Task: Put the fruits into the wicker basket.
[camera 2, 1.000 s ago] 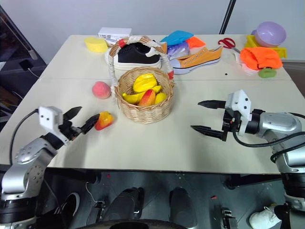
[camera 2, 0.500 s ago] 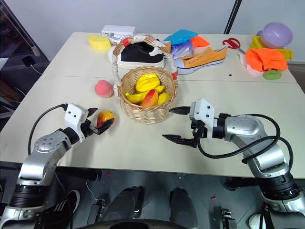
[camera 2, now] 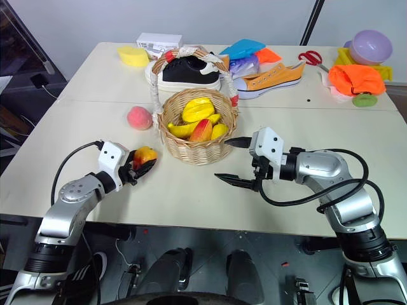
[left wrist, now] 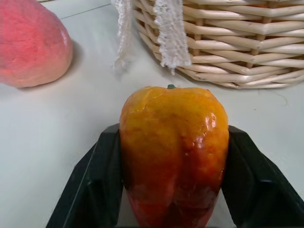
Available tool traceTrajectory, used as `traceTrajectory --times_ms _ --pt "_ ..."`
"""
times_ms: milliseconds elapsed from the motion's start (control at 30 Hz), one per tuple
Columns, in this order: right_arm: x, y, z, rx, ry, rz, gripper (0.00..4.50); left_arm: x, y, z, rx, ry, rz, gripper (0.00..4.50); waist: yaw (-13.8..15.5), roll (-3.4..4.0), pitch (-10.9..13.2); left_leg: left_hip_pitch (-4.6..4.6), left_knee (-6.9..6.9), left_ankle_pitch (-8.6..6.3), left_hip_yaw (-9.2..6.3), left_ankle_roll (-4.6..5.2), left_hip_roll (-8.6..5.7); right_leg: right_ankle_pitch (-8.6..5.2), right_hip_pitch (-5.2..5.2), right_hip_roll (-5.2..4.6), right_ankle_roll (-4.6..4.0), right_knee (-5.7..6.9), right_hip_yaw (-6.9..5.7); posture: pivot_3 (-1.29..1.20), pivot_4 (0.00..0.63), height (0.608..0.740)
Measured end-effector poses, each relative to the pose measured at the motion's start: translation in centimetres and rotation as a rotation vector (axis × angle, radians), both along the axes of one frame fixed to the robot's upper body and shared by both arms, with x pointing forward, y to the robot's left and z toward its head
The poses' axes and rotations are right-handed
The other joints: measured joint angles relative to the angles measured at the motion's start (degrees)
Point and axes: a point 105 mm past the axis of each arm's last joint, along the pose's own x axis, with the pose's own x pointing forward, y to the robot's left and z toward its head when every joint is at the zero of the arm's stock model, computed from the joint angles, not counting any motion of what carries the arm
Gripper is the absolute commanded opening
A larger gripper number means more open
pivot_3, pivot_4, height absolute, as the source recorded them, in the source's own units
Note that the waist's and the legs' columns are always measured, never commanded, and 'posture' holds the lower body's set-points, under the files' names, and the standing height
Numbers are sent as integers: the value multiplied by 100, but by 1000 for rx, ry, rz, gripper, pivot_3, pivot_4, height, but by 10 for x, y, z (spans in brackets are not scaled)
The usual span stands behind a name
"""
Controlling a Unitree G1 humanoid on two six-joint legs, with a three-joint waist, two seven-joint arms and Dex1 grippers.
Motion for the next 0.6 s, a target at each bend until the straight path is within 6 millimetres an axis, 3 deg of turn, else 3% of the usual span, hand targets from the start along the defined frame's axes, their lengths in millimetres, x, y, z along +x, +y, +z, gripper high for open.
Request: traceTrajectory --times_ms 133,267,400,467,600 --pt "0 1 3 35 1 0 4500 -4 3 21 -125 -19 -11 2358 -6 -1 1 -2 1 0 0 0 1 0 -2 0 0 0 0 0 150 740" --pt "7 -3 12 114 -12 -48 4500 -16 -17 82 -293 -125 -148 2358 16 -2 0 -4 9 1 -9 -2 -1 2 5 -1 2 1 -8 0 150 740" --pt "32 -12 24 261 -50 -184 4500 -3 -46 133 -337 -260 -209 2358 6 -3 0 -2 30 3 -6 -4 -7 18 15 3 9 0 -5 0 150 740" --pt "38 -19 25 270 -75 -237 4500 10 -69 138 -370 -265 -223 2358 16 -3 0 -2 37 3 -5 -3 -8 19 21 3 11 0 -5 0 150 740" --pt "41 -20 26 271 -91 -259 4500 31 -100 118 -342 -199 -215 2358 -37 -4 1 -5 37 8 0 -11 -4 20 10 12 12 5 1 0 150 740"
